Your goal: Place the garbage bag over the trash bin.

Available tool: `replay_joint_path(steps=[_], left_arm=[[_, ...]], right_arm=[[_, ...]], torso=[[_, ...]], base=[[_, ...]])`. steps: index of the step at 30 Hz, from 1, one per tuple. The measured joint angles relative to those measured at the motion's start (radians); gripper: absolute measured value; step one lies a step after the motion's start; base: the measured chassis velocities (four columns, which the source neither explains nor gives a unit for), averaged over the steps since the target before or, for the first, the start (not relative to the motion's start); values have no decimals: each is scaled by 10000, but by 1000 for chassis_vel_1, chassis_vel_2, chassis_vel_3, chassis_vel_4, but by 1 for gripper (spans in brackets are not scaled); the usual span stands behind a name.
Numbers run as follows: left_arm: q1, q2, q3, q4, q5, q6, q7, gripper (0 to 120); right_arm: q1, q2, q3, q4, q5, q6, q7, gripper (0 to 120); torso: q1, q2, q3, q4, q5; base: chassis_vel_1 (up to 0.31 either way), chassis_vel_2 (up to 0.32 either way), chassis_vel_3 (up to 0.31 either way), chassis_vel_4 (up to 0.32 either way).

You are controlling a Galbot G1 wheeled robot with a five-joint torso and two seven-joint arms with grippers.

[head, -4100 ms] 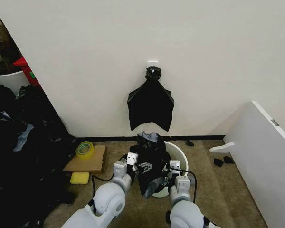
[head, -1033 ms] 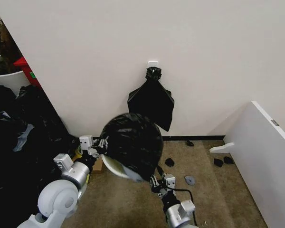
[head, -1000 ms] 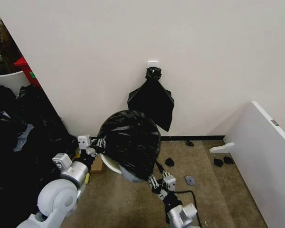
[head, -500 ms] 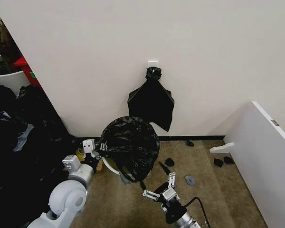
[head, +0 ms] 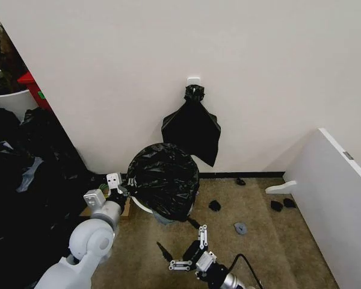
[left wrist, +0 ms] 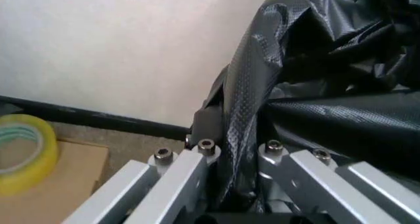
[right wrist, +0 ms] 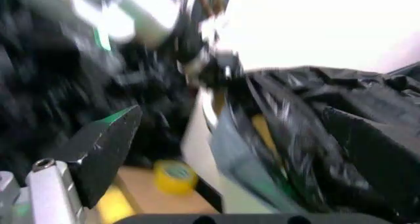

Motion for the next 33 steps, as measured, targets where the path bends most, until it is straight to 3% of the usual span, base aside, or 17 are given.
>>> replay_joint_path(steps=[4, 6, 8, 10, 13, 17, 19, 21, 26, 33], left_arm=[[-197, -69, 171, 59, -156, 145, -132, 3], [-329, -82, 272, -48, -381, 360, -267, 3], [-577, -95, 320, -131, -944, 726, -554, 3], [-618, -104, 335, -130, -1005, 772, -589, 3], [-775, -209, 454, -46, -1101, 923, -675, 3], [-866, -278, 490, 60, -1111, 987, -685, 3], [-926, -297, 501, 127, -1122, 1014, -689, 3], [-988, -316, 504, 179, -1195, 1055, -704, 3], [-953, -322, 475, 126, -1279, 1127, -707, 3], [-786, -265, 371, -68, -1301, 1164, -707, 3]], right_arm=[[412, 201, 46, -523, -857, 174, -403, 100], [685, 367, 213, -820, -2530, -277, 404, 98], [1009, 523, 505, -1134, -4812, -575, 1297, 88], [1087, 553, 590, -1197, -5229, -597, 1441, 87], [1256, 595, 830, -1297, -6652, -708, 2264, 72], [1143, 600, 1001, -1141, -7482, -704, 2997, 61], [1016, 604, 1124, -919, -7953, -650, 3416, 63], [901, 634, 1262, -579, -8768, -530, 3902, 74], [891, 788, 1473, -523, -10068, -173, 4073, 88], [956, 918, 1608, -646, -10745, 5, 3762, 91]], torso=[[0, 0, 0, 1, 2], [0, 0, 0, 1, 0], [0, 0, 0, 1, 1], [0, 0, 0, 1, 1], [0, 0, 0, 2, 0], [0, 0, 0, 1, 1], [0, 0, 0, 1, 0], [0, 0, 0, 1, 0], [0, 0, -1, 0, 0], [0, 0, -1, 1, 0]], base=[[0, 0, 0, 0], [0, 0, 0, 0], [0, 0, 0, 0], [0, 0, 0, 0], [0, 0, 0, 0], [0, 0, 0, 0], [0, 0, 0, 0], [0, 0, 0, 0], [0, 0, 0, 0], [0, 0, 0, 0]])
